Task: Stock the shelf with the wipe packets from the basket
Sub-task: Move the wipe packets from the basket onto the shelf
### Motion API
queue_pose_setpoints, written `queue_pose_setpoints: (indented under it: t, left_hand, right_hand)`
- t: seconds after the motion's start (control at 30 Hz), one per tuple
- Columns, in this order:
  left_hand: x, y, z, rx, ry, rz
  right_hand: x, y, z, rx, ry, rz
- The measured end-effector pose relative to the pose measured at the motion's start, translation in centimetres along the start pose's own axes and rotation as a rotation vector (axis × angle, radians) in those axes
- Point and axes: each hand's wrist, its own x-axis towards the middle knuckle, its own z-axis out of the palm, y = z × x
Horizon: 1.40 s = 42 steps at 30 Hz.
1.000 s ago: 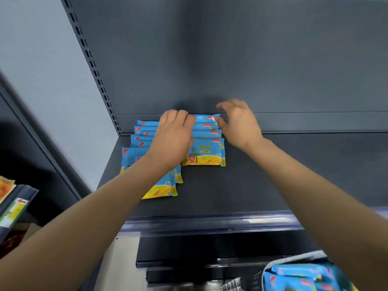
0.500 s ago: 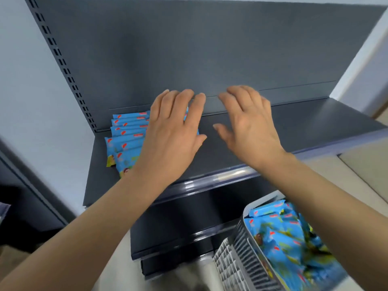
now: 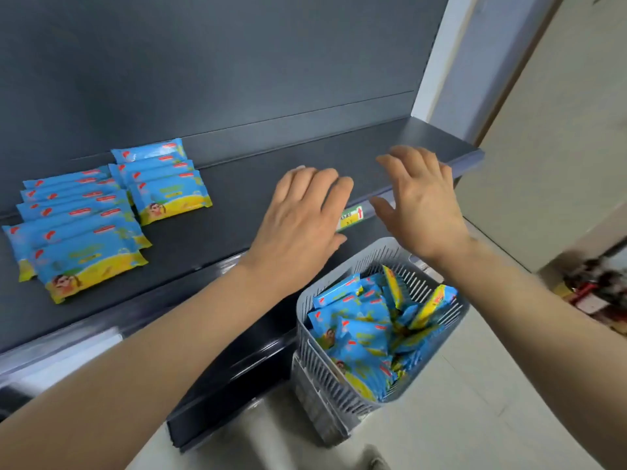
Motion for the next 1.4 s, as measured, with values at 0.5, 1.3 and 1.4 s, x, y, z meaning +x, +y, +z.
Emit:
queue_pose_setpoints:
  t: [0.5, 1.3, 1.4]
  left_hand:
    - [3.0, 9.5, 16.0, 0.004, -0.496, -0.244]
    - [1.9, 14.7, 23.6, -0.073, -0.757, -0.305]
    - [1.2, 14.0, 23.8, -0.068, -0.763, -0.34]
  right_hand:
    - [-2.1, 17.3, 14.4, 0.202, -0.752, -0.265]
    - [-6.9, 23.0, 21.0, -0.167, -1.193, -0.478]
    - [-5.9, 22.3, 20.9, -0.07, -1.182, -0.508]
